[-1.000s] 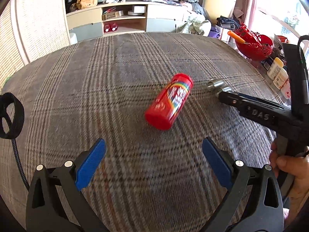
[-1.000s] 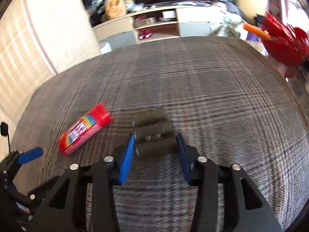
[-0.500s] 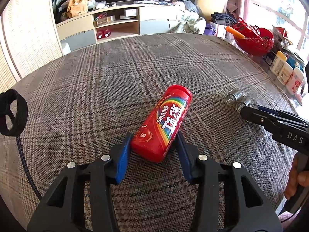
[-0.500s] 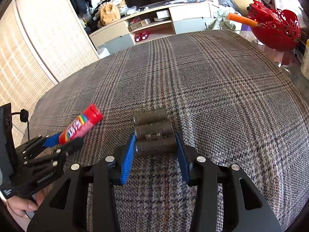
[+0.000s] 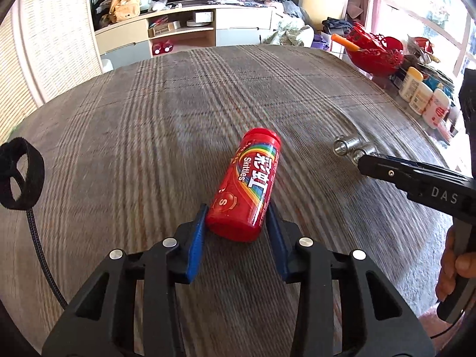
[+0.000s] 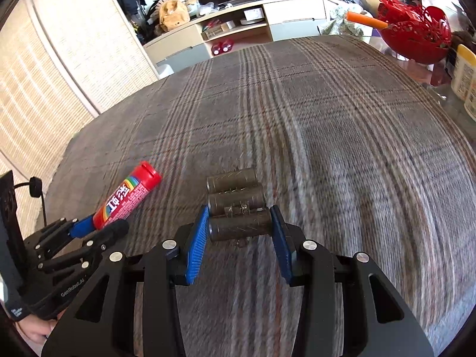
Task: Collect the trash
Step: 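Carry the Skittles tube and cylinders down to the dark bin and open both tools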
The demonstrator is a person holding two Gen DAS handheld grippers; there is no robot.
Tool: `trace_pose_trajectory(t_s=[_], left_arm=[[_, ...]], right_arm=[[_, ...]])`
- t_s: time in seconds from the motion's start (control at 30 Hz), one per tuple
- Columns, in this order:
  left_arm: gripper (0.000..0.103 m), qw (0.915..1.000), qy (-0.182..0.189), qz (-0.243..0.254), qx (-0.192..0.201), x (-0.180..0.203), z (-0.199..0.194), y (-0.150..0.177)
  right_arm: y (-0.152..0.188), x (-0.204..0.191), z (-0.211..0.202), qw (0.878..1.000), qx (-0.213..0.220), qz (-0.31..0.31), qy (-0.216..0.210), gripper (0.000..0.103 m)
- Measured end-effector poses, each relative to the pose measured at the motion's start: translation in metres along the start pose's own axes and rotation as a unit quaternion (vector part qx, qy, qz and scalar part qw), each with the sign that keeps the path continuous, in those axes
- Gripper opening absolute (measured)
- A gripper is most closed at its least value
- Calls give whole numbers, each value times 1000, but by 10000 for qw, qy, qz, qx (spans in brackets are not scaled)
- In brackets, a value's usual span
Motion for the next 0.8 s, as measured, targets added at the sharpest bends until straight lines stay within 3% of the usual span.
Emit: trace_pose_trajectory(t_s=[0.33, 0.8], left_arm=[[36, 9998, -51, -209, 51, 14, -79, 52], [35, 9995, -107, -300, -8, 33, -156, 111]], right_arm=[[50, -25, -56, 9996, -81, -268, -69, 42], [112, -40, -125, 9987, -119, -473, -123, 42]])
Point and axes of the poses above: each gripper's, at about its wrist camera, not at the fingertips, and z roughly the way its jaws point, x to its right, y to its underside, the point moved 1 cm from there along z, roughly the way its jaws point, and after that the axes turned 14 degrees about x, right-handed, at the moved point
